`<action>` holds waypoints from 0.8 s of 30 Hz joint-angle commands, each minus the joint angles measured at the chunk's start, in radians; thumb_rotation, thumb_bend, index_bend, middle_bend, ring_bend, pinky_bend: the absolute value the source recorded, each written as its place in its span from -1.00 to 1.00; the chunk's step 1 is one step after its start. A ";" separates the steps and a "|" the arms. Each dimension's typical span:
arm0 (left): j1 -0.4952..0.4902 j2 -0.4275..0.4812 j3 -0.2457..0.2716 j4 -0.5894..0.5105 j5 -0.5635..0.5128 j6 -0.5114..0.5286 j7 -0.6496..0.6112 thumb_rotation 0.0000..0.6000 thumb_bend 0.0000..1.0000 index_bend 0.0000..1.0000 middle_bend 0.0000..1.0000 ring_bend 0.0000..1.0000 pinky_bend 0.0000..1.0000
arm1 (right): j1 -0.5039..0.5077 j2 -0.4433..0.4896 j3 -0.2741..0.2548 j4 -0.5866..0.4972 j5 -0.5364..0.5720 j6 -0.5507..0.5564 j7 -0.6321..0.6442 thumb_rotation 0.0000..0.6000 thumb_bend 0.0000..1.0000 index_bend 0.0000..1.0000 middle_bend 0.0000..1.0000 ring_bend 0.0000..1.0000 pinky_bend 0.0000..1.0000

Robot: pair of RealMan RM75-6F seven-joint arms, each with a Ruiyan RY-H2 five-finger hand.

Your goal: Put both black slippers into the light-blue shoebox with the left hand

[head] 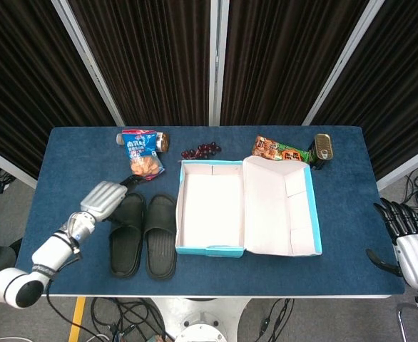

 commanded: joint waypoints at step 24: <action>-0.365 -0.320 0.167 0.220 -0.620 -0.052 0.233 1.00 -0.69 -0.86 -0.97 0.21 0.47 | -0.002 -0.012 -0.009 0.037 0.013 -0.012 0.038 1.00 -0.74 -1.00 -0.93 -1.00 -1.00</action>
